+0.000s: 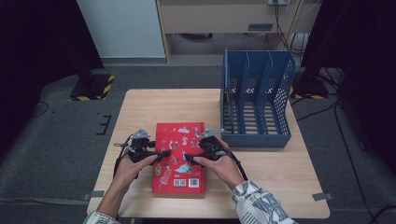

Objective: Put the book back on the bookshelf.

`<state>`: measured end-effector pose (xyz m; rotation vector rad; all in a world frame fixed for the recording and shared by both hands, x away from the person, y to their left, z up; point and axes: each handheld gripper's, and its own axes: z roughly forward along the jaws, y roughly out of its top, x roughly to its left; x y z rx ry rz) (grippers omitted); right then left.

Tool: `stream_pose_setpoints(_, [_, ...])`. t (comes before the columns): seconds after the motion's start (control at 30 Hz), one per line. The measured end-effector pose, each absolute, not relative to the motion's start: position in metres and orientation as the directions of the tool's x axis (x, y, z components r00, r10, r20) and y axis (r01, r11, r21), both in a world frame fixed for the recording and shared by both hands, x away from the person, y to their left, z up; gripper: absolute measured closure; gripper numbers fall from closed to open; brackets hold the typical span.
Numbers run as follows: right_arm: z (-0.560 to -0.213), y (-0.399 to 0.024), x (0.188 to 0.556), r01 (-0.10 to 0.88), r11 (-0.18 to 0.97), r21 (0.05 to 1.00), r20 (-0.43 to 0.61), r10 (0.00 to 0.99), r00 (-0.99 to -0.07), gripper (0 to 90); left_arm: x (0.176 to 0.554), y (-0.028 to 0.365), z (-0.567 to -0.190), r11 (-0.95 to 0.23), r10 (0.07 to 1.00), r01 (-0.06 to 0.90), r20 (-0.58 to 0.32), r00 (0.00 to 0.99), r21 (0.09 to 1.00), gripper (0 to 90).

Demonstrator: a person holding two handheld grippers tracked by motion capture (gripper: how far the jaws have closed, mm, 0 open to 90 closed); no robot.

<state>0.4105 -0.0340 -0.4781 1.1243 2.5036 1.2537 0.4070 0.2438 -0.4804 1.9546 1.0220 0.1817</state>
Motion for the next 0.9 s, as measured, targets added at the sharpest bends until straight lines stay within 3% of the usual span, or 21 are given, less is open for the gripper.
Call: stream_pose_setpoints(0.9, [-0.427,-0.015,0.436,0.471,0.350,0.810,0.099,0.710,-0.698,35.2,0.429,0.262,-0.426,-0.242,0.791,0.508,-0.135,0.596,0.827,36.0])
